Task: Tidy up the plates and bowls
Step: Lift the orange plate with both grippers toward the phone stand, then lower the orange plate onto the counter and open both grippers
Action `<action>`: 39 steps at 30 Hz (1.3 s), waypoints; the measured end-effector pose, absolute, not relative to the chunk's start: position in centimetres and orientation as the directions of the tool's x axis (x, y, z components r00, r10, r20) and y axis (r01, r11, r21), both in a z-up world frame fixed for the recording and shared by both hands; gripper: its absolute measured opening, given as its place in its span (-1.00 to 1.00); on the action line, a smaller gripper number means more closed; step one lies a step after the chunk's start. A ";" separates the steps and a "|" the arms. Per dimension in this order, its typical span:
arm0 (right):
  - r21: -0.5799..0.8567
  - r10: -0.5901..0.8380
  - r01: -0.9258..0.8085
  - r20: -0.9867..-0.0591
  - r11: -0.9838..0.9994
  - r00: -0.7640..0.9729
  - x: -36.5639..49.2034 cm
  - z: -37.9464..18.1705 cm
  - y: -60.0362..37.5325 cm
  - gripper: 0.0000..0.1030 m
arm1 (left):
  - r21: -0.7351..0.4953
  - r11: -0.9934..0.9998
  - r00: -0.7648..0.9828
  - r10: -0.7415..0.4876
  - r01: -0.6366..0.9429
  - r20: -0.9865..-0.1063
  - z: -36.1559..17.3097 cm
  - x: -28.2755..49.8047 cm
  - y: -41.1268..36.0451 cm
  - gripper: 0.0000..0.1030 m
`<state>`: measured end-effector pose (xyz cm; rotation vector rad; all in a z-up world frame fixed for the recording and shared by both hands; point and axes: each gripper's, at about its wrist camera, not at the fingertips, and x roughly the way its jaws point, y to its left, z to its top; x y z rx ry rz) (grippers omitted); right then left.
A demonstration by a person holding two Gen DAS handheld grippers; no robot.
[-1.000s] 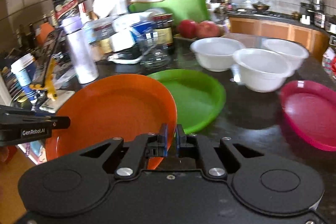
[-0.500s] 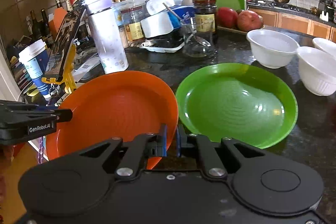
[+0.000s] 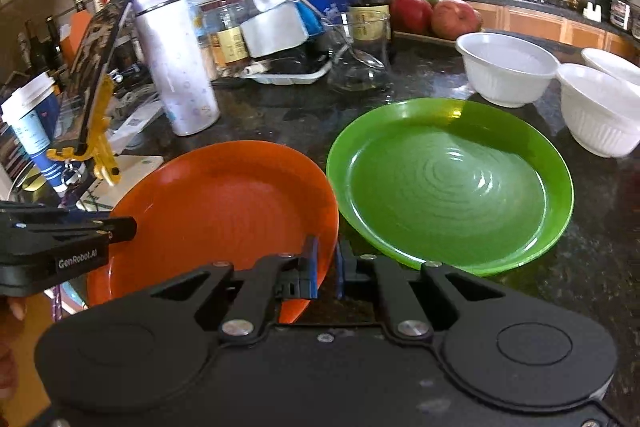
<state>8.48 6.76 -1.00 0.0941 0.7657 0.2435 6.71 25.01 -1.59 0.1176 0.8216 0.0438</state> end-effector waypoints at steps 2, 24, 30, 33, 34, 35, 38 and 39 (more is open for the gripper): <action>0.167 0.235 -0.166 -0.675 0.972 0.699 8.4 -1.0 6.7 -0.79 | 0.119 0.993 0.681 0.073 0.022 -0.729 -1.8 7.0 24.8 -0.64; 0.151 0.201 -0.137 -0.619 0.979 0.759 6.1 1.1 6.6 -0.32 | 0.102 0.985 0.758 -0.041 0.141 -0.652 -0.2 6.5 24.9 0.08; 0.172 0.180 -0.098 -0.571 0.980 0.801 5.4 2.3 5.6 0.08 | 0.055 0.978 0.787 -0.126 0.199 -0.604 1.3 6.2 24.7 0.36; 0.166 0.130 -0.043 -0.561 0.985 0.817 5.2 2.5 4.6 0.22 | 0.058 0.970 0.786 -0.157 0.238 -0.598 1.5 6.6 23.8 0.36; 0.163 0.109 -0.021 -0.559 0.986 0.822 5.1 2.6 4.2 0.22 | 0.056 0.966 0.783 -0.170 0.253 -0.599 1.6 6.8 23.5 0.36; 0.161 0.087 0.004 -0.557 0.987 0.826 5.0 2.7 3.8 0.22 | 0.054 0.961 0.778 -0.184 0.270 -0.600 1.7 7.0 23.1 0.36; 0.186 0.039 0.075 -0.545 0.980 0.837 4.6 2.8 2.1 0.27 | 0.046 0.943 0.759 -0.235 0.329 -0.607 2.1 7.5 21.9 0.36; 0.201 0.023 0.103 -0.540 0.974 0.841 4.3 2.9 1.4 0.33 | 0.042 0.937 0.756 -0.251 0.346 -0.605 2.2 7.5 21.6 0.36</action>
